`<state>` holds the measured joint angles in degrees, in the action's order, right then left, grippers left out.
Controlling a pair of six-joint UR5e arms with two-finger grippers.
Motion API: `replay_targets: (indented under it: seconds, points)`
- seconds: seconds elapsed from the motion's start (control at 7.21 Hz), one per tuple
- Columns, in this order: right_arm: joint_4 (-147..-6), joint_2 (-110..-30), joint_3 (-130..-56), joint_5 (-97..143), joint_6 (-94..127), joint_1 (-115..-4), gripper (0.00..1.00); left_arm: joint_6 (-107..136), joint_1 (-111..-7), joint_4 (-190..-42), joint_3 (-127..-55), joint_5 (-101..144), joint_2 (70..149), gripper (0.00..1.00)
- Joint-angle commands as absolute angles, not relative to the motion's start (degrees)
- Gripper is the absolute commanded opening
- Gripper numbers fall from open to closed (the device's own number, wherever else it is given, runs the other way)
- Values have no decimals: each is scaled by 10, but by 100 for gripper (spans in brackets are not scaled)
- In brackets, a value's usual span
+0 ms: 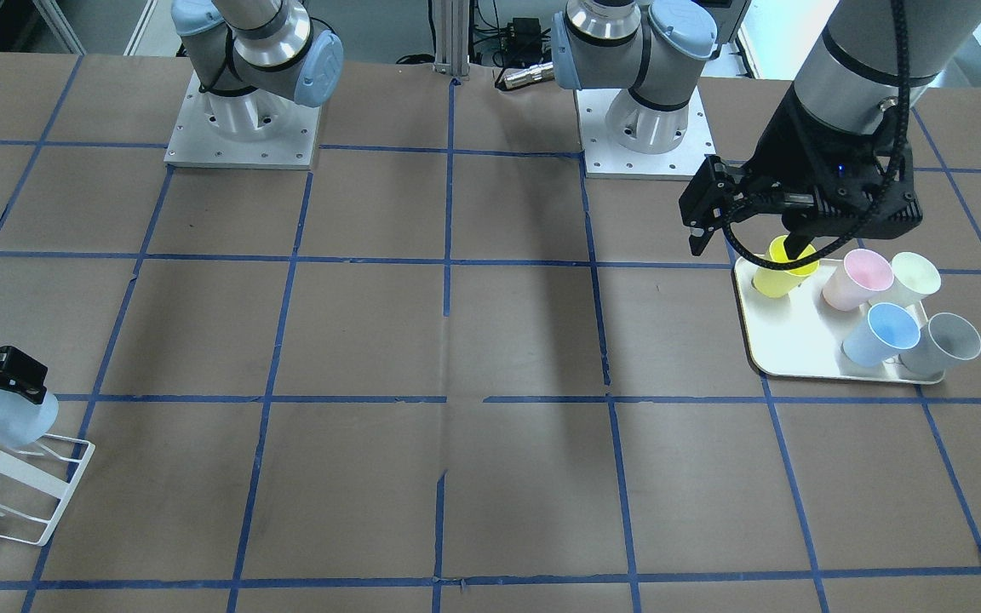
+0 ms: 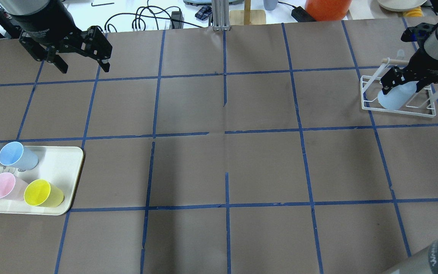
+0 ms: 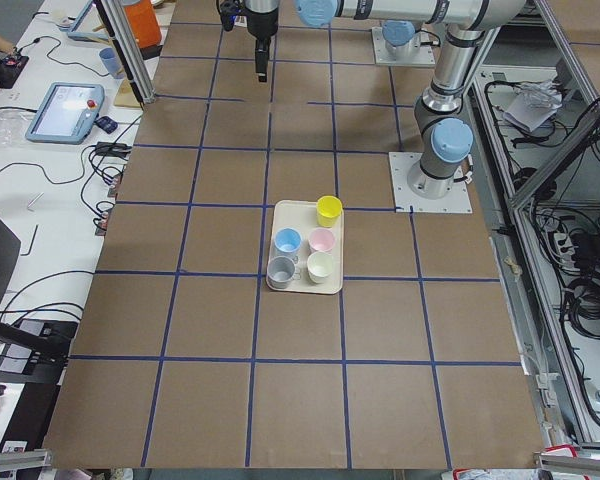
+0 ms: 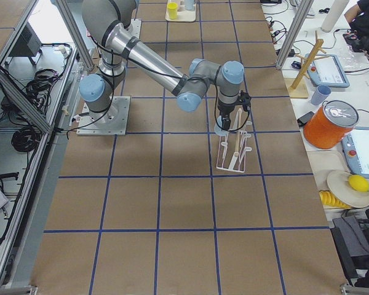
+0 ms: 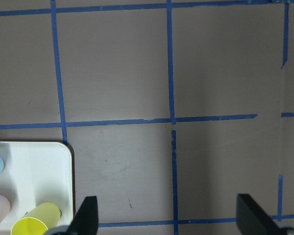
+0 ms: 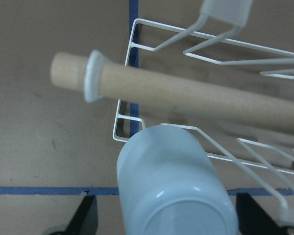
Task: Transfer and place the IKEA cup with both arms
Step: 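Close the right gripper on the light blue cup's base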
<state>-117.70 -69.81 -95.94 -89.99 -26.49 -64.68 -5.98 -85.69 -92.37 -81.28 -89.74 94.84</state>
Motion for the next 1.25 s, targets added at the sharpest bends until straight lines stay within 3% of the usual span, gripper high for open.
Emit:
replay_targets:
  seconds: [0.0, 0.69, 0.97, 1.11]
  points:
    - [-1163, -698, -959, -901, -265, -647, 100, -60, -857, -925, -813, -897, 948, 100]
    - [-1168, -693, -945, -896, -265, -647, 90, -60, -857, -925, -813, -897, 948, 100]
    - [-1167, -693, -945, -896, -265, -647, 81, -60, -857, -924, -813, -897, 947, 100]
    - [-1167, -693, -945, -896, -265, -647, 71, -60, -857, -925, -813, -898, 947, 100]
